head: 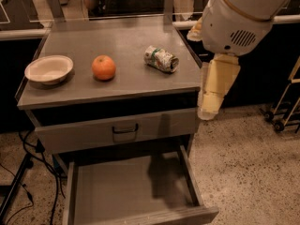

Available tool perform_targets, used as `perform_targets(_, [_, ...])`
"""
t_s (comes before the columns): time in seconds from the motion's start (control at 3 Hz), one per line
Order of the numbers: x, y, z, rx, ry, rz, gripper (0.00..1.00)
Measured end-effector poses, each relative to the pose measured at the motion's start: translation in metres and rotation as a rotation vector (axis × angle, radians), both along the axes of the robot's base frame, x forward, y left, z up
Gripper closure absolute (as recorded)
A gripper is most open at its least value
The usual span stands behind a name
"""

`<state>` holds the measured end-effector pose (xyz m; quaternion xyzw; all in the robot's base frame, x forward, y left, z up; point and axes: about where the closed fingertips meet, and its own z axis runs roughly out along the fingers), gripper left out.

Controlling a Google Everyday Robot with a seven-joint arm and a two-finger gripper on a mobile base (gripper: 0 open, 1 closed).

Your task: Place orange into middle drawer

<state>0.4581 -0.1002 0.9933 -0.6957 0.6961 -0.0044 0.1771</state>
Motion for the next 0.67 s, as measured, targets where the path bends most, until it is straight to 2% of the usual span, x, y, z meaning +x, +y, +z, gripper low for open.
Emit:
perform_targets(0.33, [0.007,0.008,-0.012,-0.002,0.026,-0.008,0.0])
perform_targets(0.67, [0.073,0.046,-0.044,-0.078,0.084,0.046,0.0])
